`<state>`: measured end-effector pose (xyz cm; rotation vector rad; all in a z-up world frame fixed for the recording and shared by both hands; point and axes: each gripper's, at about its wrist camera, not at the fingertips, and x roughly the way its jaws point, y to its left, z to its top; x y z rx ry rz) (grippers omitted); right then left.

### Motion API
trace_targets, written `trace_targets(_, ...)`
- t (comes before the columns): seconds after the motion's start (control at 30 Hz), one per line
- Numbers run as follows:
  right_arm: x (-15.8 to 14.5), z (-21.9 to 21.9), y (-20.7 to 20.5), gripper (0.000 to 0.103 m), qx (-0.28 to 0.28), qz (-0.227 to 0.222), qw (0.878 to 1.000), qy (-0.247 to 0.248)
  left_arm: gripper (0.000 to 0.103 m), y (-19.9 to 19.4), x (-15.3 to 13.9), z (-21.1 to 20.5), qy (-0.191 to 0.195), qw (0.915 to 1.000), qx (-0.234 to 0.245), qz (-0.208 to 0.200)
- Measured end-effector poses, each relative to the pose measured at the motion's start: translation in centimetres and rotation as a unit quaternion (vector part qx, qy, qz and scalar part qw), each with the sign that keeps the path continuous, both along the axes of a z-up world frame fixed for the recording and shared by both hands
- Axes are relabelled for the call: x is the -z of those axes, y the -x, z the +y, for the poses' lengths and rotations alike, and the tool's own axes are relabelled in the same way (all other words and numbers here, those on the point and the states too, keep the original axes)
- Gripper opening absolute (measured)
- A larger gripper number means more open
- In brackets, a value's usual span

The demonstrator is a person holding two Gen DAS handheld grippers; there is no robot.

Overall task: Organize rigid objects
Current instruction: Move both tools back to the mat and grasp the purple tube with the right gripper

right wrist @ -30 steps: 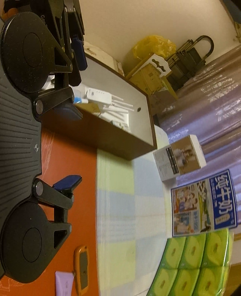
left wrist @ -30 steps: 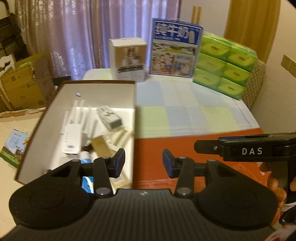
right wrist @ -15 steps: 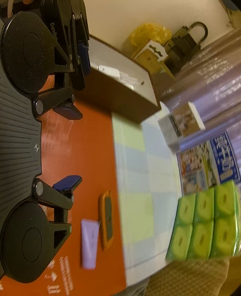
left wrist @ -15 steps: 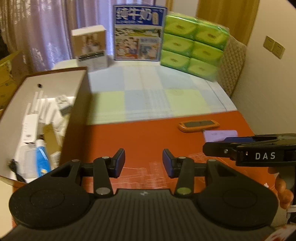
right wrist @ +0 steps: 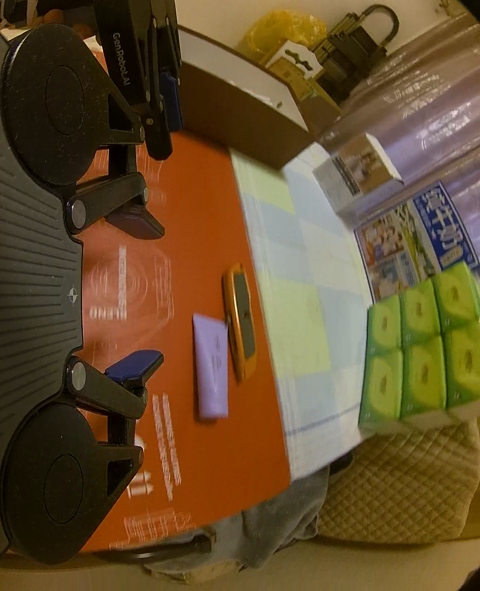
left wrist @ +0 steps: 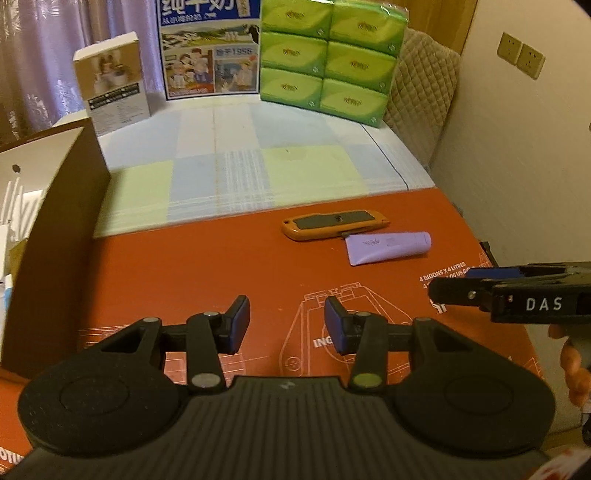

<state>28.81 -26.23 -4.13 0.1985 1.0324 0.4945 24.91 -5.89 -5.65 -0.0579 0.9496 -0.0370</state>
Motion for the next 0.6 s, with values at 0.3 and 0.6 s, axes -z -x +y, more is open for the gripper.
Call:
trace_targets(0.3,1.2,-3.0,-1.8,0.063,-0.001,-0.011,1.0,0.016,0.04,-2.5,2.3,-2.2,-0.013,0.9998,0.013,0.013)
trace_targets(0.6,2.9,-3.2,-5.1,0.063,-0.035,-0.031,0.998,0.042,0.04,-5.5,4.3,-3.0,-0.026,0.9989,0.031,0.025)
